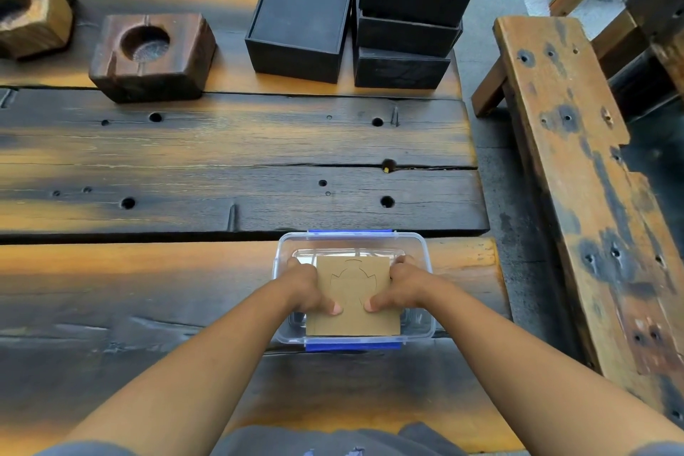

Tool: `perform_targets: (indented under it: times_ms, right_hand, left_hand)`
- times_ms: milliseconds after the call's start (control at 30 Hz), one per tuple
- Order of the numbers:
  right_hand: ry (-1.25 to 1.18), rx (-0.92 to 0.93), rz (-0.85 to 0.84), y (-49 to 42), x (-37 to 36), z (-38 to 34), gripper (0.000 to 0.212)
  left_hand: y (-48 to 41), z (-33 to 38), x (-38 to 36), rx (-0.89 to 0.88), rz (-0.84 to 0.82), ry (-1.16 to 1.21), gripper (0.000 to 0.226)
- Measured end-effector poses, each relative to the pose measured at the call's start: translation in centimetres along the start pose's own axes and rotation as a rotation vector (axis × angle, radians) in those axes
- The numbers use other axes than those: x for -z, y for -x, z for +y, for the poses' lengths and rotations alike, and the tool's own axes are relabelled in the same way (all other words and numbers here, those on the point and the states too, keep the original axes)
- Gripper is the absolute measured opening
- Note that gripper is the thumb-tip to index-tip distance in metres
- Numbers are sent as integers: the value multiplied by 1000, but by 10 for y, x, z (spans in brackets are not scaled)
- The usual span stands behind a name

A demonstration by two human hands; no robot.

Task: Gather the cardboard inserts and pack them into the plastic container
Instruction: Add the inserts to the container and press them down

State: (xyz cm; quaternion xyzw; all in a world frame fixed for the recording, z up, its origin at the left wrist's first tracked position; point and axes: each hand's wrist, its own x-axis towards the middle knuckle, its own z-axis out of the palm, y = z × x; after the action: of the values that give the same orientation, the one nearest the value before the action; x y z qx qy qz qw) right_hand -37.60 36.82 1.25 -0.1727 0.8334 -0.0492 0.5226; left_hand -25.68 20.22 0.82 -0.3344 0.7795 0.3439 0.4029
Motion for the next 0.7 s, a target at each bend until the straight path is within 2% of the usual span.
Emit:
perform_targets:
  times_ms: [100,200,400,467,600,700]
  right_hand:
    - [16,10,38,4,0,-1,96]
    - [-4,39,107,7,-6,-2,81]
    - [-36,95,343,17,-29,6,73]
    - [-53,134,390,20,-36,10,73]
    - [-48,219,398,25,-40,20,86]
    - [-31,266,410,25,-38,22,85]
  left_hand:
    - [1,2,-2,16,32,-8,100]
    - [4,2,-8,9,94,15,92]
    - [18,-7,-32,-80,358,73,72]
    - [22,-11,-37,-115,411,77,69]
    - [23,-15,-36,-177,433,69,57]
    - [24,-15,-32,-196,435,105,44]
